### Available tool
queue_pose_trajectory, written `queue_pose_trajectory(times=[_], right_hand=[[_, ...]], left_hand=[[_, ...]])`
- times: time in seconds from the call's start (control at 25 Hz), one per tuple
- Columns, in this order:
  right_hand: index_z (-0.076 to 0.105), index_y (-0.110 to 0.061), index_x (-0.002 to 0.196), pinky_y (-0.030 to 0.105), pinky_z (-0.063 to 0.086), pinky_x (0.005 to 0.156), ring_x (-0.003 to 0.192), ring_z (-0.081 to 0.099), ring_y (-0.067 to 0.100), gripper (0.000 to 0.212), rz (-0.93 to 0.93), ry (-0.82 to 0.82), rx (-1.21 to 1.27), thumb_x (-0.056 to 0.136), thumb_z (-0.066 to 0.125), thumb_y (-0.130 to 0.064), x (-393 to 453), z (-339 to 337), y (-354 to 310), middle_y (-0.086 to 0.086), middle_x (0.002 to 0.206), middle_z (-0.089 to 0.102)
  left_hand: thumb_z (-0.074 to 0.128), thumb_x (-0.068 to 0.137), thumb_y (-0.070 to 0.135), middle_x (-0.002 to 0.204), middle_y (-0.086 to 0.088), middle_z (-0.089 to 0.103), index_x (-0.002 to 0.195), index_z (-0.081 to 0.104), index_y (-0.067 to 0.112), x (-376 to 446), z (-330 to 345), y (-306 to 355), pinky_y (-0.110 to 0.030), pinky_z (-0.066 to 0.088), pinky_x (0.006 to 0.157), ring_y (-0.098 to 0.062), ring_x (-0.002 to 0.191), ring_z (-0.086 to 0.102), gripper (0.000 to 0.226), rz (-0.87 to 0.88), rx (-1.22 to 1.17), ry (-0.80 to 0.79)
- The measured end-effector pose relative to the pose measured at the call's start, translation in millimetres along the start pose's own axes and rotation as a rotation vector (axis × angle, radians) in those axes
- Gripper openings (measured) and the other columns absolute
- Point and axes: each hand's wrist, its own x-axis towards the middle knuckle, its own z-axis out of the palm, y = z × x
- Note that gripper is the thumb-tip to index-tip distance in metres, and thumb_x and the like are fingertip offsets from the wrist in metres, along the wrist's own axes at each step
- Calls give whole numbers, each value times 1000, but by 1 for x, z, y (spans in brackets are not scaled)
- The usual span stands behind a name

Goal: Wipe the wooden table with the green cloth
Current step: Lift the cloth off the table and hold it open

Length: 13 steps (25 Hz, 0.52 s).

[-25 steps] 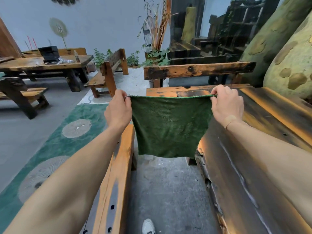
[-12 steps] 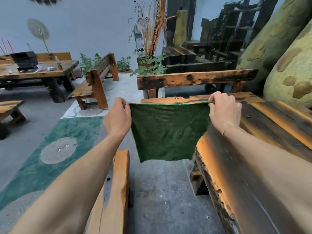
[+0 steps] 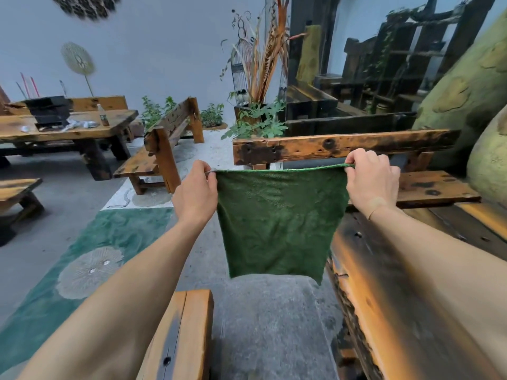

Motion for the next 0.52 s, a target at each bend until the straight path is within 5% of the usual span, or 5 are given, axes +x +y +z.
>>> queue_pose_trajectory(times=[0.52], right_hand=[[57,-22,107,45,38,86,102,54,31,7,93,-26,-62,100,55,-23,162,134,16,4,104,63]], left_hand=[[41,107,34,87,2,61,103,48,23,192,159,25,-37,35,62,-24,75,53,14,27,-27,-66]])
